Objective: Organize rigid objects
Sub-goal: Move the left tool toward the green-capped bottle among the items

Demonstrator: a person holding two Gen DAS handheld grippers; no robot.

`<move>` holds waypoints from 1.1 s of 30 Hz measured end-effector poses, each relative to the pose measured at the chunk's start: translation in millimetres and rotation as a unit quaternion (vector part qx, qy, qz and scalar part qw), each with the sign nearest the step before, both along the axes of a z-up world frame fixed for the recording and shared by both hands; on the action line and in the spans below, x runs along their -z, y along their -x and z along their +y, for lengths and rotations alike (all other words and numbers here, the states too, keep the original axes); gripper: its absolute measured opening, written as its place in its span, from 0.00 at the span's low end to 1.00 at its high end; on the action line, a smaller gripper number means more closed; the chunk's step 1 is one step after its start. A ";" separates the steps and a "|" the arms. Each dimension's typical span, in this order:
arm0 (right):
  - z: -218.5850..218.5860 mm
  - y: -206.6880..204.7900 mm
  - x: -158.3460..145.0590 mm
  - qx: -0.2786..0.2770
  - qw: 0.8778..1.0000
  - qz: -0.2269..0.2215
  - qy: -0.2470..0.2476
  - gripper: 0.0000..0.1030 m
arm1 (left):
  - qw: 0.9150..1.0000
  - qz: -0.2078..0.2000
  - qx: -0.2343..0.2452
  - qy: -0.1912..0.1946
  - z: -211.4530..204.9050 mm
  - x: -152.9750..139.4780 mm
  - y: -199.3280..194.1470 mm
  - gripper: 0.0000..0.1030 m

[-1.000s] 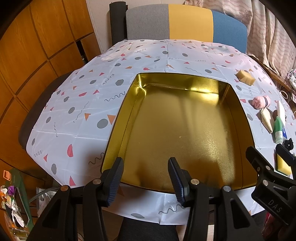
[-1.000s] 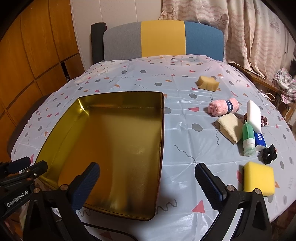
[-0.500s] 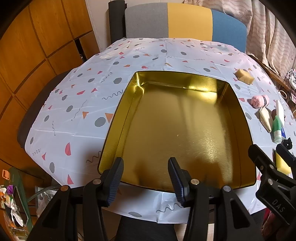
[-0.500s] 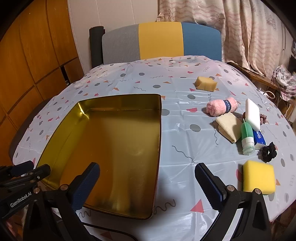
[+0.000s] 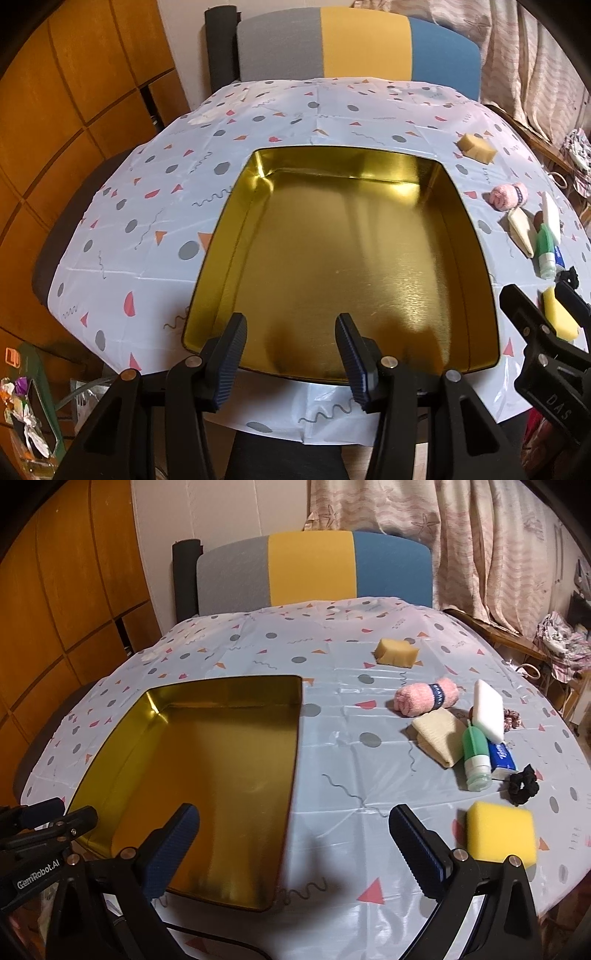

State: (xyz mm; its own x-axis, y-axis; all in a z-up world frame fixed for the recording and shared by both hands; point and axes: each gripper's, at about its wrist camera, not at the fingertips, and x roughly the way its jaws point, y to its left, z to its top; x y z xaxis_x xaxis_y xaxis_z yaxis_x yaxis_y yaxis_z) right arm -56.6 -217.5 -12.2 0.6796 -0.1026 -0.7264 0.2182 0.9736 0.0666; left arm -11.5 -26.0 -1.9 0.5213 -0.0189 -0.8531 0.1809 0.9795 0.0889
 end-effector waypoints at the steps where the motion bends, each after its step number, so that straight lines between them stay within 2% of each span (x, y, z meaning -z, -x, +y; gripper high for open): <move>1: -2.7 1.4 -0.6 0.002 1.000 -0.001 0.003 1.00 | 1.000 0.000 0.010 0.007 -2.3 -0.3 1.2 0.49; 7: -37.2 15.7 -0.7 0.035 0.999 0.003 0.016 1.00 | 0.993 0.002 0.096 0.066 -28.9 -1.3 11.0 0.49; 9: -55.1 23.9 1.1 0.055 0.998 0.005 0.017 1.00 | 0.987 0.008 0.131 0.089 -41.8 -1.6 15.4 0.49; 12: -89.2 38.7 5.7 0.088 0.996 0.010 0.018 1.00 | 0.974 0.027 0.179 0.137 -59.6 -3.2 20.9 0.49; 17: -150.9 66.9 22.3 0.161 0.987 0.014 0.009 1.00 | 0.955 0.061 0.225 0.185 -95.6 -4.9 26.9 0.49; 20: -181.7 77.8 35.2 0.196 0.980 0.022 -0.004 1.00 | 0.951 0.075 0.238 0.182 -114.5 -3.8 28.5 0.49; 23: -194.8 76.8 47.5 0.191 0.981 0.037 -0.003 1.00 | 0.949 0.077 0.249 0.179 -128.3 -2.9 30.6 0.49; 28: -191.8 68.7 65.8 0.166 0.985 0.053 -0.002 1.00 | 0.949 0.079 0.257 0.165 -145.2 -4.4 30.4 0.49; 33: -187.1 61.7 73.1 0.159 0.986 0.053 0.025 1.00 | 0.947 0.091 0.251 0.181 -157.9 -4.7 18.3 0.49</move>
State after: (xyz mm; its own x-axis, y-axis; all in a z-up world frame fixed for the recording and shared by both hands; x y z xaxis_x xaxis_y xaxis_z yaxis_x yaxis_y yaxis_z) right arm -118.4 -404.6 -85.4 0.5275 -0.3353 -0.7806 0.5154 0.8567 -0.0197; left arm -29.8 -183.8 2.9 0.2137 -0.5330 -0.8187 0.6111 0.7268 -0.3136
